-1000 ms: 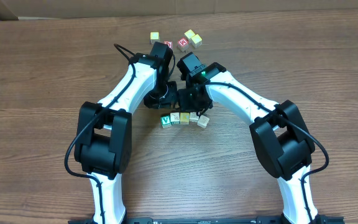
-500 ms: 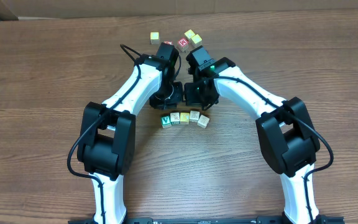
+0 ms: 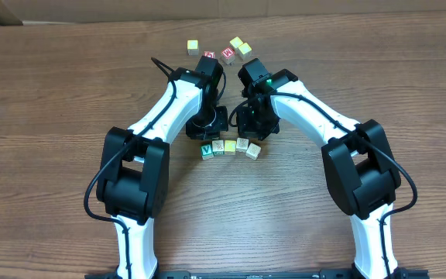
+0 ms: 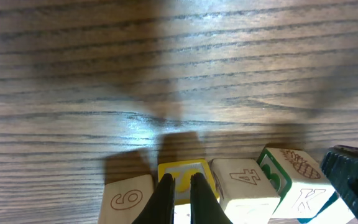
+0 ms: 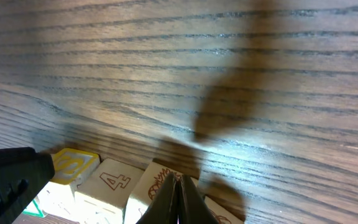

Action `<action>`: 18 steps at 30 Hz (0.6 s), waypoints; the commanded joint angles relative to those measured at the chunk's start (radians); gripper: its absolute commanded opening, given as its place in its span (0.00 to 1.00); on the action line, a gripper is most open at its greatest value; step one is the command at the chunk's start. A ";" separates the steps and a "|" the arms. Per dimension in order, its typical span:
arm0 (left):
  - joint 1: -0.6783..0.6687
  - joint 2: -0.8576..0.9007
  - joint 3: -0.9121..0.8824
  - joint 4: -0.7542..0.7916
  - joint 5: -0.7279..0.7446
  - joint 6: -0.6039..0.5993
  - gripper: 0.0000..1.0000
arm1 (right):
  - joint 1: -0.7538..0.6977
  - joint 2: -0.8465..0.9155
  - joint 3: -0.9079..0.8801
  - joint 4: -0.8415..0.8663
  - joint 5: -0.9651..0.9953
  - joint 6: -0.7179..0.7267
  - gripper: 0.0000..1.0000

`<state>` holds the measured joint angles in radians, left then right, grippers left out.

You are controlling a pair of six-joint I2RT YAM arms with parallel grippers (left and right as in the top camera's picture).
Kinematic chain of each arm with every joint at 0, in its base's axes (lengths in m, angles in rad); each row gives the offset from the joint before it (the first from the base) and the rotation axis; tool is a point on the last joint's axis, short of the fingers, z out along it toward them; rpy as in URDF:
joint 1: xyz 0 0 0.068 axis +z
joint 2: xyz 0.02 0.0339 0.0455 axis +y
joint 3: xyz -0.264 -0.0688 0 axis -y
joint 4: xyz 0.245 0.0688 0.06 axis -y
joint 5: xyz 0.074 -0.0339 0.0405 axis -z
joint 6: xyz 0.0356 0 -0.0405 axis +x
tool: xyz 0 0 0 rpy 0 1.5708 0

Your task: Flip 5 blocks

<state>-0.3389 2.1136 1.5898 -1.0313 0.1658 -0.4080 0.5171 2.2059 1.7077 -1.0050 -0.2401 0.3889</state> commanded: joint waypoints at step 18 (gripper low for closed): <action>-0.015 0.009 -0.006 -0.006 0.012 0.054 0.04 | 0.061 -0.046 0.027 -0.015 -0.009 0.001 0.05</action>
<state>-0.3473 2.1136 1.5898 -1.0397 0.1722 -0.3813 0.5674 2.2059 1.7077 -1.0168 -0.2401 0.3893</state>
